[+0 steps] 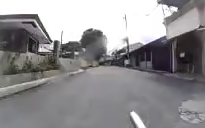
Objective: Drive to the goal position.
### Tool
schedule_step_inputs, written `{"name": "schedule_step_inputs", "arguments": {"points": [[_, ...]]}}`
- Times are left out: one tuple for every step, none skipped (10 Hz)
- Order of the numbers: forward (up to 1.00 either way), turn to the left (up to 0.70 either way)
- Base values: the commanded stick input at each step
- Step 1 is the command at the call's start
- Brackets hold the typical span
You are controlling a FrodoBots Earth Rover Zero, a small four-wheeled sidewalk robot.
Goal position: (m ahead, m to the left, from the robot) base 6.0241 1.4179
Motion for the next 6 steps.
{"name": "schedule_step_inputs", "arguments": {"points": [[0.7,-0.02],[0.7,-0.02],[0.7,-0.02],[0.7,-0.02],[0.7,-0.02],[0.7,-0.02]]}}
